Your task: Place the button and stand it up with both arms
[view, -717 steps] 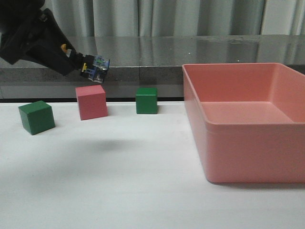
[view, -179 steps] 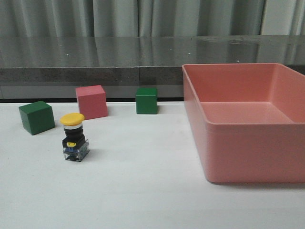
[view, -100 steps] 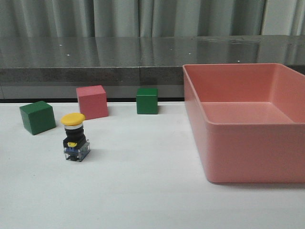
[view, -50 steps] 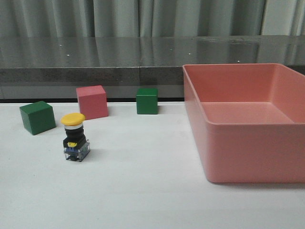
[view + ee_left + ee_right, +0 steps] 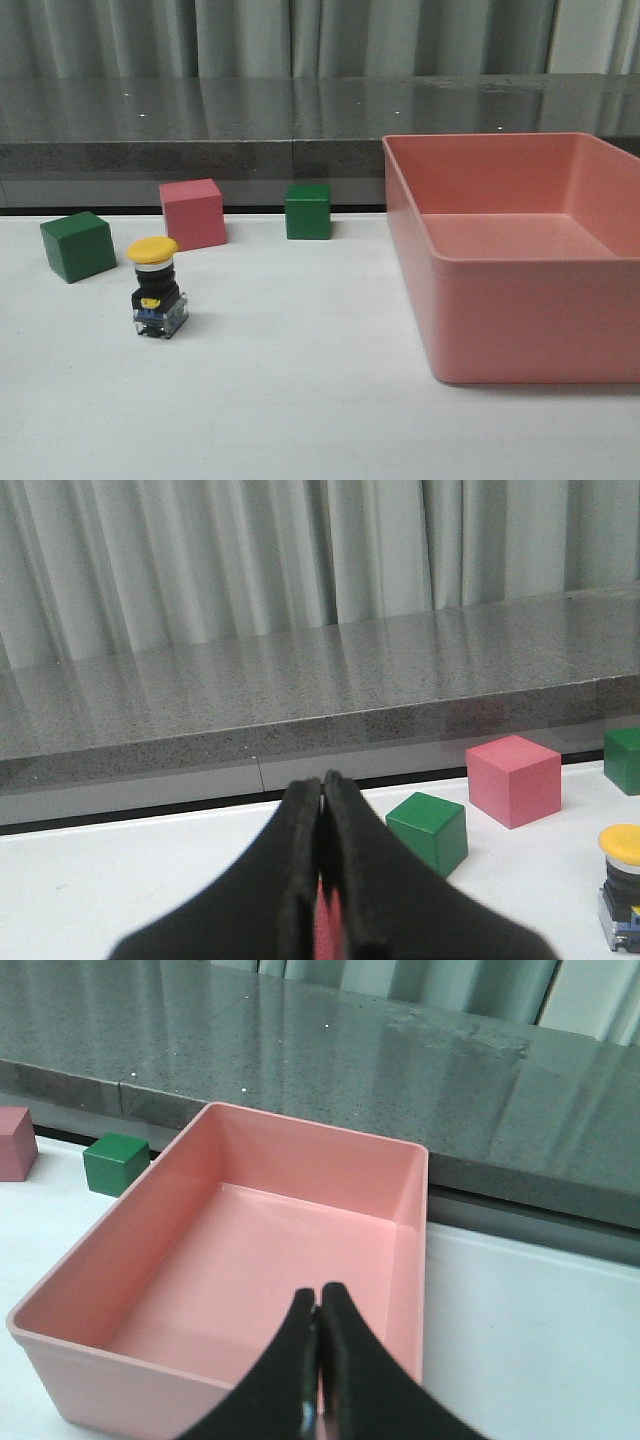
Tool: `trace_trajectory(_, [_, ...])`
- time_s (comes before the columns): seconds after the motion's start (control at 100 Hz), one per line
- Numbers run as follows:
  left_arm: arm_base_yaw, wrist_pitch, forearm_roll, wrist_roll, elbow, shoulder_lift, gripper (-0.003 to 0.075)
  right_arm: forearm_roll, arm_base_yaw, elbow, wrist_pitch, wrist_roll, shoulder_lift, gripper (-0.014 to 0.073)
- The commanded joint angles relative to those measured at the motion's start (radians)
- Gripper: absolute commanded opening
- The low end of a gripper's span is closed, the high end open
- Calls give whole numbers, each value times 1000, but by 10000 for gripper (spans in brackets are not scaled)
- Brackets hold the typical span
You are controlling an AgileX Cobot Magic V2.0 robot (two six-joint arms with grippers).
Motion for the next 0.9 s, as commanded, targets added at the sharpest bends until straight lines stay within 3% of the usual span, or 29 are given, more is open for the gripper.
trace_trajectory(0.0, [1,-78,-1,-13,31,-33,-19,11,-1,-25,-69,-1,8,-109])
trace_trajectory(0.45, [1,-78,-1,-13,31,-33,-19,2,2,-10,-93,12,6,-109])
trace_trajectory(0.54, [1,-78,-1,-13,31,-33,-19,-41,23,30,-138,109,-13,-109])
trace_trajectory(0.74, [1,-78,-1,-13,31,-33,-19,-311,36,169,-220,474,-114,-109])
trace_trajectory(0.89, [1,-78,-1,-13,31,-33,-19,-373,36,271,-260,553,-204,-109])
